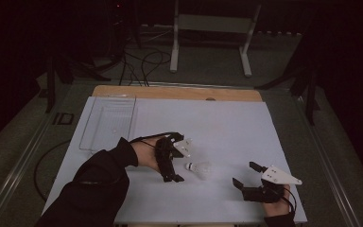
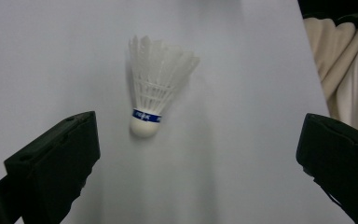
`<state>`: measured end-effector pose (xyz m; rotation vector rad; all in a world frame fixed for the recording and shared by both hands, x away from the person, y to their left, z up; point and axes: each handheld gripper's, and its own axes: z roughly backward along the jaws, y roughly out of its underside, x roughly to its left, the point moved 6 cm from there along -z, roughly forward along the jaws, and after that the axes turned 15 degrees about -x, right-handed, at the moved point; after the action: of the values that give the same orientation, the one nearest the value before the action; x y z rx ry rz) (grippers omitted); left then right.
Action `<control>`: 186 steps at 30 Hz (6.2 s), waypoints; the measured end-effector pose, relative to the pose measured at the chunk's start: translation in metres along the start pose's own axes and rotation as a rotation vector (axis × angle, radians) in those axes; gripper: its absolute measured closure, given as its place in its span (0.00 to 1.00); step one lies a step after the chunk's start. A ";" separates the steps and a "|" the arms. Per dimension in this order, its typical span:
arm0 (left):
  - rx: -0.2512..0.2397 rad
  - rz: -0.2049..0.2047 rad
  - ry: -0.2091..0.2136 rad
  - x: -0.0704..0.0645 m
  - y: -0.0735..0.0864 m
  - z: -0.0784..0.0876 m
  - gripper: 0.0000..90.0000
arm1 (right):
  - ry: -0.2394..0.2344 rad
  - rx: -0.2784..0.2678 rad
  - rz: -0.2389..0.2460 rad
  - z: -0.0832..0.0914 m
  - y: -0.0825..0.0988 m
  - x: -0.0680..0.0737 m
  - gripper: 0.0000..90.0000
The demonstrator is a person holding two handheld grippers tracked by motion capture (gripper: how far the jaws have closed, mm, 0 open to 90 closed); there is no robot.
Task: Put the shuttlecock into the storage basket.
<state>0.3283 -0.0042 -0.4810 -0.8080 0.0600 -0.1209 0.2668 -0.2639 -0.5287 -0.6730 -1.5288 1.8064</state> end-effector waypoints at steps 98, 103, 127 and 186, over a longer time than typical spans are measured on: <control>0.128 -0.008 0.071 0.022 0.010 -0.039 0.73 | -0.021 0.014 -0.001 0.000 0.000 0.003 0.11; 0.138 0.002 0.073 0.019 0.007 -0.033 0.73 | -0.024 0.016 -0.005 0.000 0.001 0.004 0.11; 0.063 0.163 -0.047 0.026 -0.014 0.010 0.73 | -0.020 0.024 -0.009 -0.001 0.002 0.004 0.11; 0.045 0.322 -0.237 0.029 0.018 0.101 0.73 | -0.029 0.017 -0.017 -0.002 0.001 0.006 0.11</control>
<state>0.3682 0.0768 -0.4247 -0.7533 -0.0368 0.2773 0.2640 -0.2581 -0.5294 -0.6261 -1.5322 1.8220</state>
